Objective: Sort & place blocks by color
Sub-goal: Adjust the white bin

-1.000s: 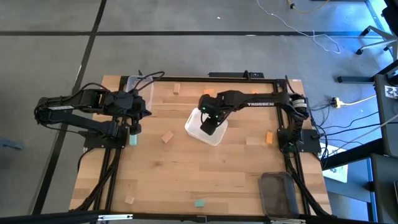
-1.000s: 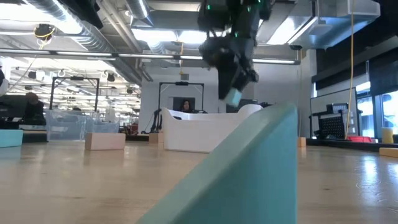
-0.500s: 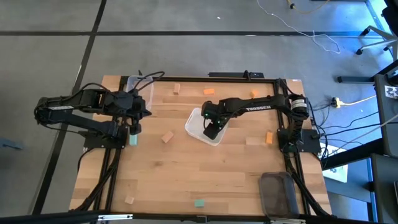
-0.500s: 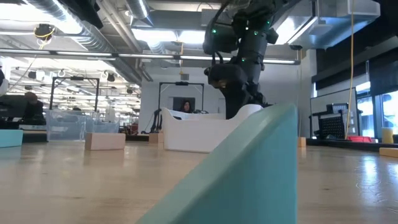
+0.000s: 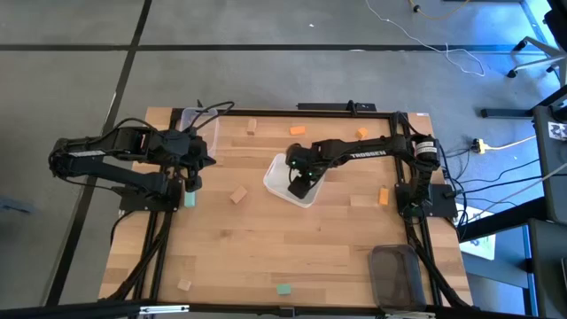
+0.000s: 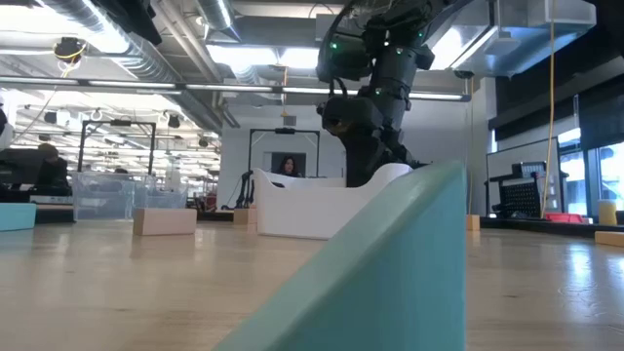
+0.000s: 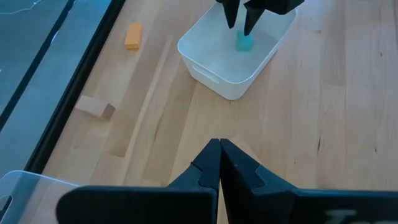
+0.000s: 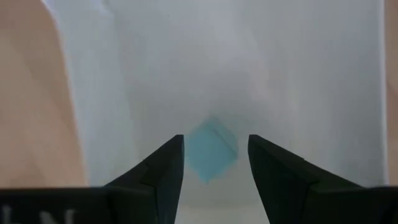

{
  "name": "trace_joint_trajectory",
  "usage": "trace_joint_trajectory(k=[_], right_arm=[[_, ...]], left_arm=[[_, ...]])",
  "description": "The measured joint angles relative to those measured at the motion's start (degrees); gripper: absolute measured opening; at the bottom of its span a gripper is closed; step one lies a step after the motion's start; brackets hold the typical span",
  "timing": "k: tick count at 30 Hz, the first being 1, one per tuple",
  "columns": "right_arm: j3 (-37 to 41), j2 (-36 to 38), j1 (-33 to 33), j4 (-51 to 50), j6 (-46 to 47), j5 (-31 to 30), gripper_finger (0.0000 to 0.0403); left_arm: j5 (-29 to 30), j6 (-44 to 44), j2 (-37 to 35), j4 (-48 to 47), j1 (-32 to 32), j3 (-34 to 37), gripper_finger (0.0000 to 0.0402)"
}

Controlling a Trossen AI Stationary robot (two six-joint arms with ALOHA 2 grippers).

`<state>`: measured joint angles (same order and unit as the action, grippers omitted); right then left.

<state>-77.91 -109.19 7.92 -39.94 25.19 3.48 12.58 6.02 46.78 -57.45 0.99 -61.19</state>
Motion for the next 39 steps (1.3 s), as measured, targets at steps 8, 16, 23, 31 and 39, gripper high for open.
trace_joint_trajectory(k=[8, 16, 23, 31, 39], right_arm=[[-7.2, 0.0, 0.0, 3.0, -3.6, -5.9, 0.0171], [-10.1, 0.0, 3.9, 2.9, -4.7, -11.5, 0.0046], [-8.9, -3.4, 6.6, 9.1, -6.5, -9.3, 0.0004], [-9.1, -5.6, 11.9, 9.3, -9.3, -9.4, 0.0002], [-9.1, -5.8, 14.7, 7.2, -12.0, -4.6, 0.0001]], left_arm=[[0.0, -0.1, 0.0, 0.0, 0.0, 0.0, 0.0000], [0.0, -0.1, 0.0, 0.0, 0.0, 0.0, 0.0000], [0.0, 1.1, 0.0, 0.0, 0.0, 0.0, 0.0000], [0.4, 1.4, 0.0, 0.1, 0.0, 0.0, 0.0000], [0.4, 3.0, 0.0, 0.1, 0.0, 0.0, 0.0000]])
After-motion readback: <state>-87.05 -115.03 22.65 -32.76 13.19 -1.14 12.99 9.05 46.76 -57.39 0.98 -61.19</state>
